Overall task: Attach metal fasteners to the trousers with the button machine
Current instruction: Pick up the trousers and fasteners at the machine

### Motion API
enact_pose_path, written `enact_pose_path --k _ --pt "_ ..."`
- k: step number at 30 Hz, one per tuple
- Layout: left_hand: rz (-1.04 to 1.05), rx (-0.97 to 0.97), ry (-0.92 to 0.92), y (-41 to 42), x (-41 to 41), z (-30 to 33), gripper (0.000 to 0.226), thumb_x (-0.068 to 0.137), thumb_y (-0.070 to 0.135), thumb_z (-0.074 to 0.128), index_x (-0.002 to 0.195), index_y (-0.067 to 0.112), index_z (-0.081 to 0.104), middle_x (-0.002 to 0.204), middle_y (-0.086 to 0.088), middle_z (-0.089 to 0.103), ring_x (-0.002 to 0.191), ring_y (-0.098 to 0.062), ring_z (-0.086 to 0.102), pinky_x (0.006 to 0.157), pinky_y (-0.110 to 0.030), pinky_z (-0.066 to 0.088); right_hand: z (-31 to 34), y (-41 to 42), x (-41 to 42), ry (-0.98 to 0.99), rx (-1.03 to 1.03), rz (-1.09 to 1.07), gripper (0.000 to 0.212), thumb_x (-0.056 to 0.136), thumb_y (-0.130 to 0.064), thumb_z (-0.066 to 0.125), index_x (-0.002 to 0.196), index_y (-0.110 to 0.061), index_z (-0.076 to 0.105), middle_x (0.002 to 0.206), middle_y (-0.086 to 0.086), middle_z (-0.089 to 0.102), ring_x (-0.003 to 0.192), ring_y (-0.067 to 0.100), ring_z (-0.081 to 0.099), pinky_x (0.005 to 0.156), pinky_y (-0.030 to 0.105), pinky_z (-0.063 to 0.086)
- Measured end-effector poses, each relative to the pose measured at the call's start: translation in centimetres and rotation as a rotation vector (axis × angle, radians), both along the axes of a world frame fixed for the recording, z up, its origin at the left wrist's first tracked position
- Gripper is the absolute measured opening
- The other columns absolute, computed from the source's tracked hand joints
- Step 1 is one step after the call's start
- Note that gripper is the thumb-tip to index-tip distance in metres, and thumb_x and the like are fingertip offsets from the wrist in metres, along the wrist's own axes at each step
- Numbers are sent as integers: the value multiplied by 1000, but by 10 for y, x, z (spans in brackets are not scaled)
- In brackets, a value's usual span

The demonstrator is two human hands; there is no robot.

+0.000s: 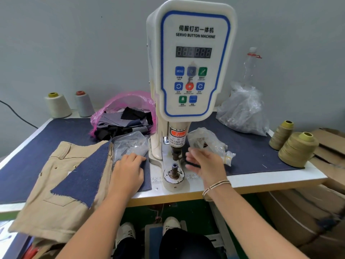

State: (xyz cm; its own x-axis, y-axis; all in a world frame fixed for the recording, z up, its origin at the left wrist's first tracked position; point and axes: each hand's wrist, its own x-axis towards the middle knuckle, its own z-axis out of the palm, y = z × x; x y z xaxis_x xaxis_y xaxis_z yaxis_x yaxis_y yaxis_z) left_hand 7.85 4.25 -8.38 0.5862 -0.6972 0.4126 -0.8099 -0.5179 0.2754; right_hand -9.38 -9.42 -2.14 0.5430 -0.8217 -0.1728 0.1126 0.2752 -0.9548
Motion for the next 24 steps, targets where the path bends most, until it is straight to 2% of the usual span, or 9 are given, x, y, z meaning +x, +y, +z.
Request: enact_pose_path --k 2,5,9,15,24 --pt "-3 -1 -5 0 0 -1 32 82 6 56 111 17 65 103 0 62 95 -22 53 78 -36 42 -6 14 -1 -20 156 63 6 87 -7 64 87 -3 69 79 11 70 67 15 67 55 22 55" --pt "-8 -18 -14 0 1 -3 31 79 3 58 107 15 67 100 -1 62 92 -24 54 74 -36 41 -10 23 0 -93 228 69 10 87 -2 62 81 -1 71 78 13 71 65 16 68 58 22 56" --pt "-12 -25 -21 0 2 -4 31 79 3 59 106 14 67 98 -2 62 91 -25 54 74 -37 43 -11 22 1 -85 192 54 11 87 -2 62 81 -4 71 77 12 70 62 12 66 56 18 53" --pt "-10 -28 -22 0 2 -4 31 79 2 59 106 13 67 99 -3 63 92 -26 54 74 -38 42 -6 23 6 -92 153 88 17 85 4 62 97 -9 63 75 11 72 65 15 70 54 19 53" --pt "-15 -30 -22 0 2 -2 30 79 3 59 105 13 67 99 -3 63 92 -25 54 74 -37 43 -1 26 10 -107 202 138 13 89 1 58 97 -9 59 79 12 72 61 14 70 50 19 53"
